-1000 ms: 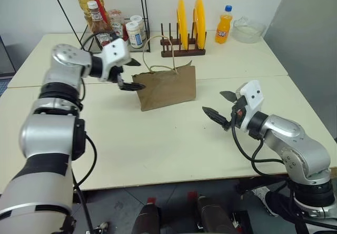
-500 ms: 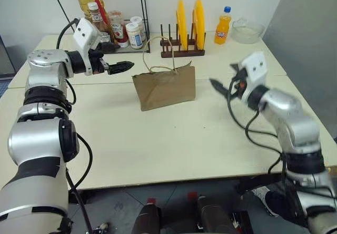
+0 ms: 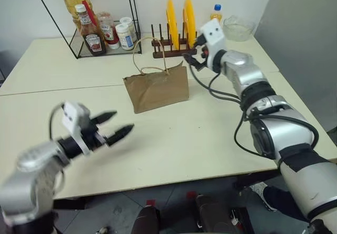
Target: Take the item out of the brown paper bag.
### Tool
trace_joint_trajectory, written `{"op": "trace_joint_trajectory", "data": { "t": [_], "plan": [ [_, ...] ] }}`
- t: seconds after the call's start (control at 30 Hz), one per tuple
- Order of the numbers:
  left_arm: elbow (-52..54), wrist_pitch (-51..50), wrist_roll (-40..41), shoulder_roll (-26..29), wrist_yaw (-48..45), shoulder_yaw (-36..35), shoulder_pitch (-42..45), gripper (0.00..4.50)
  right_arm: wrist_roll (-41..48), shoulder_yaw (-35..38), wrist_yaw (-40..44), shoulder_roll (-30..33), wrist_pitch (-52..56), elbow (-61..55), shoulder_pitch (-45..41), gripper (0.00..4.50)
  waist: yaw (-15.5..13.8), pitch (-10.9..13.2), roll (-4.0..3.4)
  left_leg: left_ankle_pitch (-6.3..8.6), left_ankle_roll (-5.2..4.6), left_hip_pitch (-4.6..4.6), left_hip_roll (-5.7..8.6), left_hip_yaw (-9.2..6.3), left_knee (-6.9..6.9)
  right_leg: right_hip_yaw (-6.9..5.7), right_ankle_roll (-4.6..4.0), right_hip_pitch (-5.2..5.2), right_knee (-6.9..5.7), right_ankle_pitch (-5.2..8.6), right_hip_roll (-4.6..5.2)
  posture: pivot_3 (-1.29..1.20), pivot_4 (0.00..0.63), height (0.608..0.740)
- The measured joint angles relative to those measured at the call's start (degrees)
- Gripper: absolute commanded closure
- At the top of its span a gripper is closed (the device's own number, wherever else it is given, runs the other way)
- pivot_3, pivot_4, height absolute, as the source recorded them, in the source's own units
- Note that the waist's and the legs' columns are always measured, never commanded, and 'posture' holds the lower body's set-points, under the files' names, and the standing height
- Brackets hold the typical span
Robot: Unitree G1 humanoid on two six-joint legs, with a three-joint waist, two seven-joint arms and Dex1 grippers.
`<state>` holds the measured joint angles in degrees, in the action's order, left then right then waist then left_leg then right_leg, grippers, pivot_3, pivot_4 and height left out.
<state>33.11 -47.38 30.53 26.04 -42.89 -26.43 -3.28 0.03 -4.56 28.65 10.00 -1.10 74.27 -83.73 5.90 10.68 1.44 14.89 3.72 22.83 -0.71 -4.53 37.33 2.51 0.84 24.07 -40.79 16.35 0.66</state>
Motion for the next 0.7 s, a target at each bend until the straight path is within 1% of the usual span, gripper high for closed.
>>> {"op": "trace_joint_trajectory", "data": {
  "t": [0.1,0.23,0.4,0.6,0.7],
  "plan": [
    [5.5,0.7,0.1,-3.7,5.8,1.1,-3.7,0.03,-3.1,-0.6,-0.5,-2.3,-1.8,1.7,-1.4,0.0,-1.4,0.0,-0.01,-0.01,0.0,-0.06,0.03,-0.06,0.07,-0.06,0.0,-0.1,-0.04,0.0,-0.12,0.0,0.15,0.74],
    [7.2,2.4,-0.5,-6.1,9.9,6.0,-8.0,0.03,-8.0,-2.8,-4.0,-3.5,-3.4,3.3,-1.7,0.0,-2.2,0.0,-0.01,0.0,0.0,-0.1,0.07,-0.04,0.19,-0.06,-0.01,-0.22,-0.02,0.0,-0.27,0.0,0.15,0.74],
    [7.2,4.1,-0.3,-5.3,12.2,8.0,-8.0,0.03,-12.8,-4.8,-7.0,-3.4,-3.8,3.8,-1.7,0.0,-2.5,0.0,-0.01,0.0,0.0,-0.1,0.11,-0.04,0.2,-0.1,-0.02,-0.22,0.01,0.01,-0.37,0.0,0.15,0.74],
    [4.7,5.5,0.0,-2.1,12.1,8.1,-6.1,0.03,-17.9,-7.8,-9.6,-1.4,-5.5,3.9,-1.7,0.0,-2.6,0.0,-0.01,0.0,0.0,-0.11,0.14,0.0,0.2,-0.13,-0.02,-0.22,0.03,0.01,-0.41,0.0,0.15,0.74],
    [3.0,5.7,1.0,-1.3,12.0,8.1,-4.2,0.03,-15.2,-3.8,-8.3,-1.7,-6.0,3.9,-1.7,0.0,-2.6,0.0,-0.01,0.0,0.0,-0.1,0.11,-0.01,0.19,-0.16,-0.02,-0.22,0.03,0.01,-0.44,0.0,0.15,0.74]
  ]
}}
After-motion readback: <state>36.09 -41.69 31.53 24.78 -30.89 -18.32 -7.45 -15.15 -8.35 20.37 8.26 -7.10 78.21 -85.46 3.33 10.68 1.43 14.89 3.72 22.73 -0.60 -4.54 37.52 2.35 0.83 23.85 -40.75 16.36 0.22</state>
